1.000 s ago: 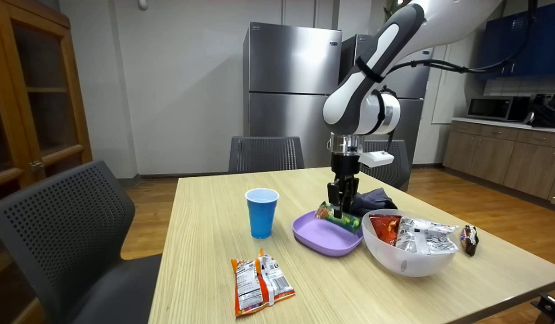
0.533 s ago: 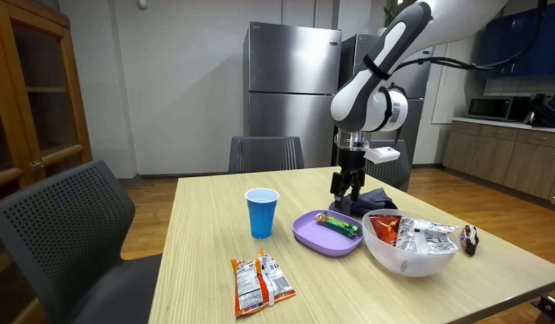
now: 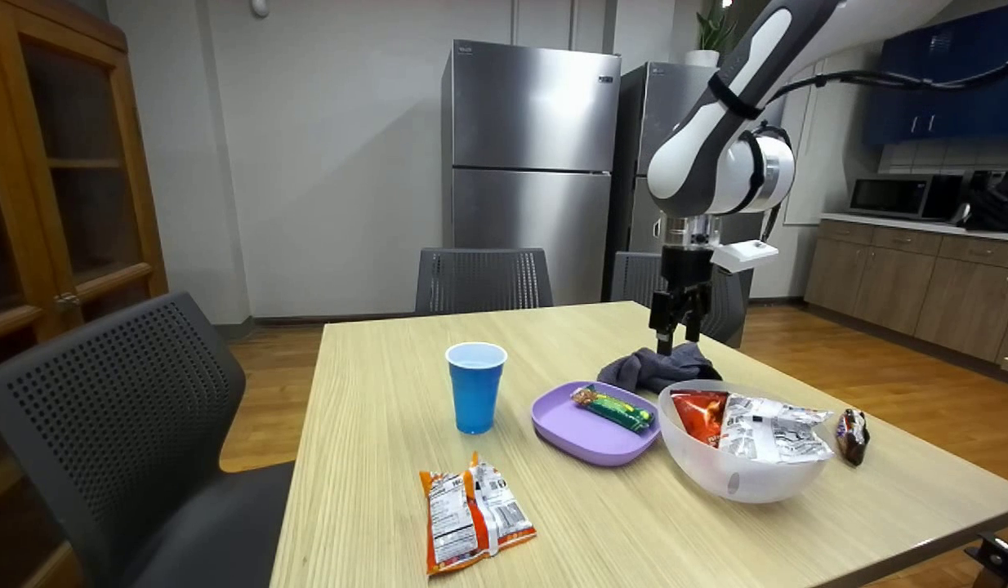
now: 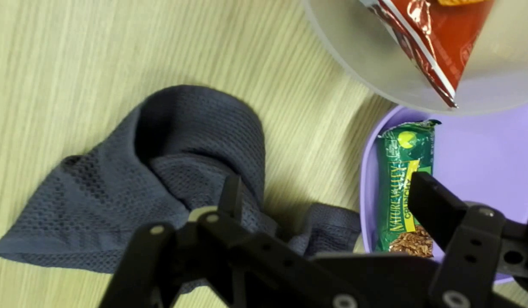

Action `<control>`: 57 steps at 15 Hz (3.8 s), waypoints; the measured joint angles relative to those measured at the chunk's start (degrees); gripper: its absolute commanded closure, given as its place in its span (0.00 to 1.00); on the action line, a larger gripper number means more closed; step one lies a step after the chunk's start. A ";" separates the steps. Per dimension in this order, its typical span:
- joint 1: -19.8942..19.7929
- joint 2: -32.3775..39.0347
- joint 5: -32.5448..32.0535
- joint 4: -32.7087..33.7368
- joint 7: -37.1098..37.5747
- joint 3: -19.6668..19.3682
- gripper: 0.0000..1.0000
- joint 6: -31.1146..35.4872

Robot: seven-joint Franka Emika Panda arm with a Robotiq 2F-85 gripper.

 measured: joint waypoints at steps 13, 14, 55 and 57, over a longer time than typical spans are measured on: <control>-0.15 -1.66 -1.20 -1.57 0.00 -1.15 0.00 0.00; -0.15 -1.66 -1.20 -1.57 0.00 -1.15 0.00 0.00; -9.88 1.00 7.77 -11.94 19.16 -12.41 0.00 5.91; -9.88 0.99 7.82 -11.86 19.24 -12.42 0.00 5.91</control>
